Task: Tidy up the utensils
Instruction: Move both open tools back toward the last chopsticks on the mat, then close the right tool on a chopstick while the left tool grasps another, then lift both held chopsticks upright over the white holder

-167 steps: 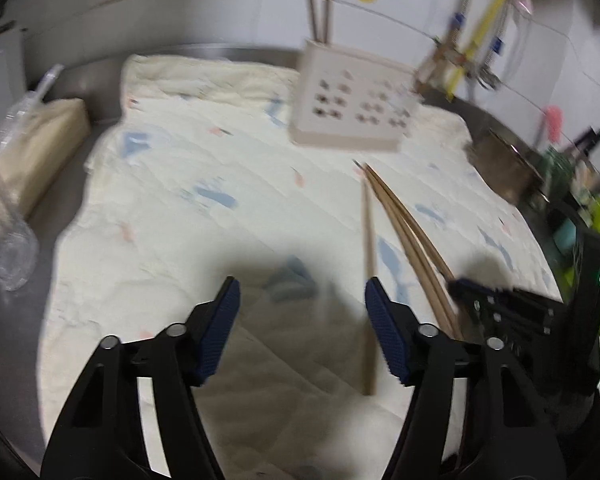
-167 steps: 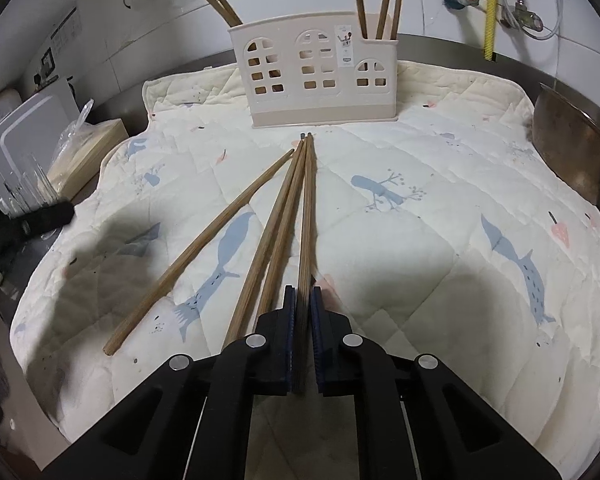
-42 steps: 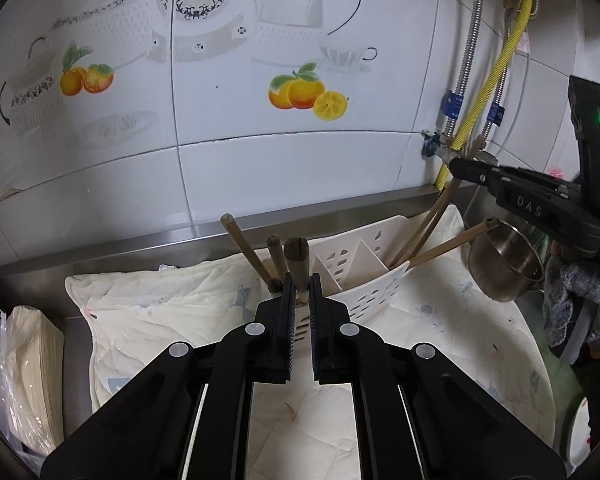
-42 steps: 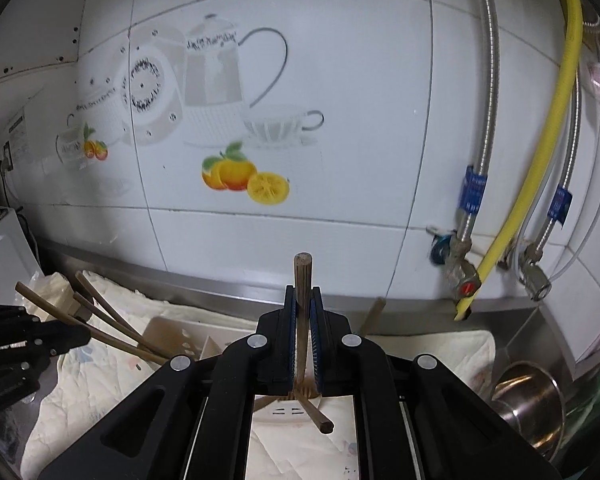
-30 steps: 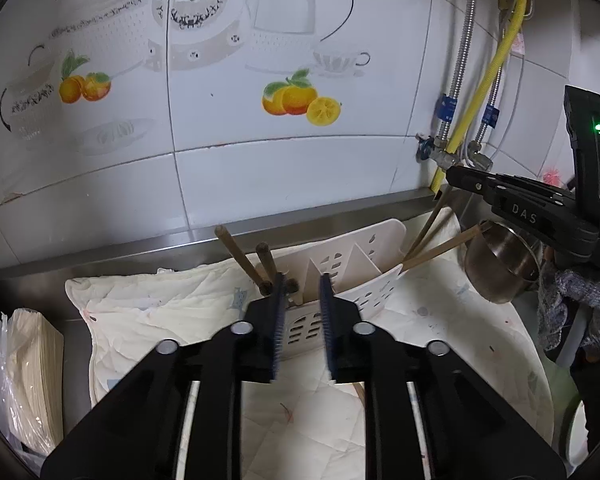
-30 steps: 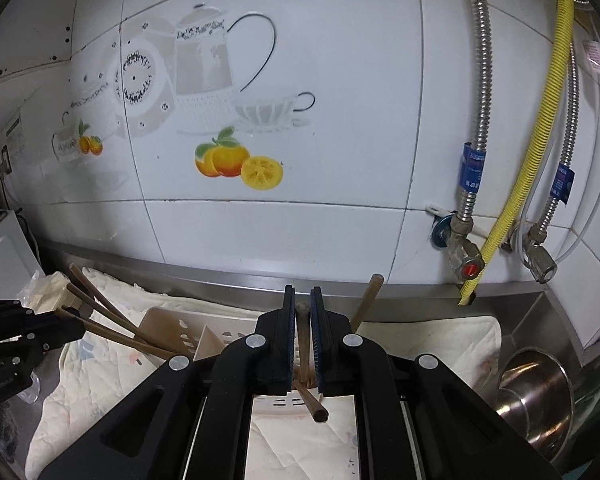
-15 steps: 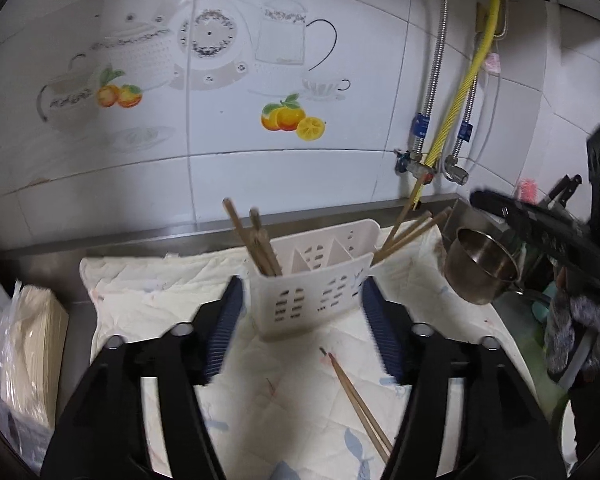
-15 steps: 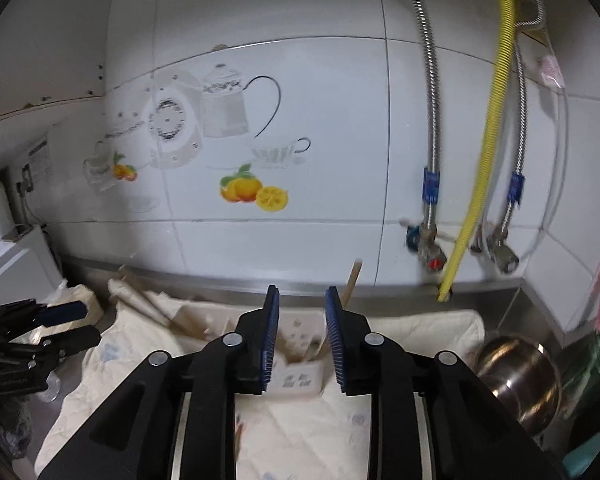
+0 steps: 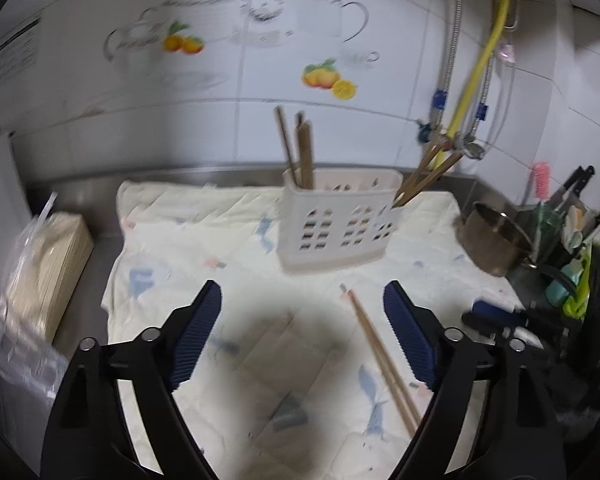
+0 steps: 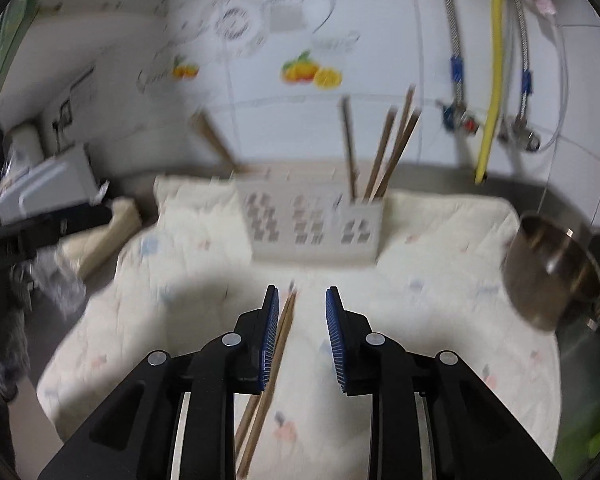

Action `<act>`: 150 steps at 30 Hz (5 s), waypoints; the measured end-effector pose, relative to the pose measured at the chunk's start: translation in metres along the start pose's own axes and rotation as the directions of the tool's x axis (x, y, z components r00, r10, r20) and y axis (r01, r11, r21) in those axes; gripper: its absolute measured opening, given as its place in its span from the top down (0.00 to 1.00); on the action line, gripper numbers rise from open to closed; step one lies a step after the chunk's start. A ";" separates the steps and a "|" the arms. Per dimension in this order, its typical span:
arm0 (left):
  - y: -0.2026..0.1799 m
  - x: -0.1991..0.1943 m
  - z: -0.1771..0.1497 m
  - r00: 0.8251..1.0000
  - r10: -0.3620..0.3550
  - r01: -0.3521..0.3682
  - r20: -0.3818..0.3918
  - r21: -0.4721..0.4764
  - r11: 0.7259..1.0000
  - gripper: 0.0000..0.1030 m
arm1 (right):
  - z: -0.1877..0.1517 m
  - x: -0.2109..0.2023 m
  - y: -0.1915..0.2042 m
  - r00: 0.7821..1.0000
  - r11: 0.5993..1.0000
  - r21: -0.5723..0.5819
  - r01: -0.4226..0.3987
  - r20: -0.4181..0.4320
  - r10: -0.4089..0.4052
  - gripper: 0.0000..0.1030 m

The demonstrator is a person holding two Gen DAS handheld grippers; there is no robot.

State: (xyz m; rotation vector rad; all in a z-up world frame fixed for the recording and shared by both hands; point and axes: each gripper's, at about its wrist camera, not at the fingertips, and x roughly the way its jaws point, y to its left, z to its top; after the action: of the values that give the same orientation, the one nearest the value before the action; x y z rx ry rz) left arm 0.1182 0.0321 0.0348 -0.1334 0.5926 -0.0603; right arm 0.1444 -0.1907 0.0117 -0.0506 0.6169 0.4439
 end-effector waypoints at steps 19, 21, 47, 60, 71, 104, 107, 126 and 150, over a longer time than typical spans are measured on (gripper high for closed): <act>0.036 -0.003 -0.052 0.996 0.057 -0.065 -0.069 -0.117 0.991 0.16 | -0.099 0.046 0.033 0.982 0.997 0.073 -0.005 -0.189 0.018 0.86; 0.037 -0.003 -0.054 0.996 0.058 -0.066 -0.073 -0.118 0.991 0.16 | -0.100 0.050 0.034 0.980 0.997 0.072 0.004 -0.198 0.011 0.88; 0.023 0.015 -0.080 0.987 0.032 -0.050 -0.155 -0.115 0.992 0.16 | -0.108 0.049 0.032 0.983 0.994 0.097 0.051 -0.179 -0.033 0.93; -0.032 0.036 -0.106 0.969 -0.080 0.069 -0.234 -0.054 0.996 0.19 | -0.087 -0.006 0.007 0.997 0.991 0.109 0.079 -0.017 -0.078 0.94; -0.077 0.059 -0.123 0.932 -0.181 0.175 -0.315 -0.047 0.983 0.58 | -0.083 -0.033 -0.015 0.994 0.987 0.140 0.083 0.057 -0.091 0.94; -0.073 0.054 -0.094 0.963 -0.093 0.091 -0.253 -0.021 0.996 0.94 | -0.080 -0.045 -0.031 0.993 0.983 0.167 0.076 0.081 -0.090 0.94; -0.069 0.041 -0.079 0.973 -0.115 0.114 -0.202 -0.016 0.993 0.94 | -0.073 -0.046 -0.029 0.992 0.986 0.148 0.079 0.090 -0.093 0.94; -0.058 0.025 0.001 0.978 -0.186 0.191 -0.097 0.045 0.981 0.94 | 0.015 -0.038 -0.032 0.998 1.000 0.008 0.028 0.064 -0.029 0.94; -0.051 0.022 0.178 0.975 -0.040 0.014 0.218 0.118 0.993 0.94 | 0.210 -0.030 -0.044 0.964 0.998 -0.035 0.058 0.262 -0.047 0.94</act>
State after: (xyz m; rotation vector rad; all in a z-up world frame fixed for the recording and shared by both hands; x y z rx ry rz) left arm 0.2353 -0.0015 0.1766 -0.0341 0.3646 -0.1045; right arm 0.2561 -0.2048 0.1966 -0.0472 0.3457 0.4043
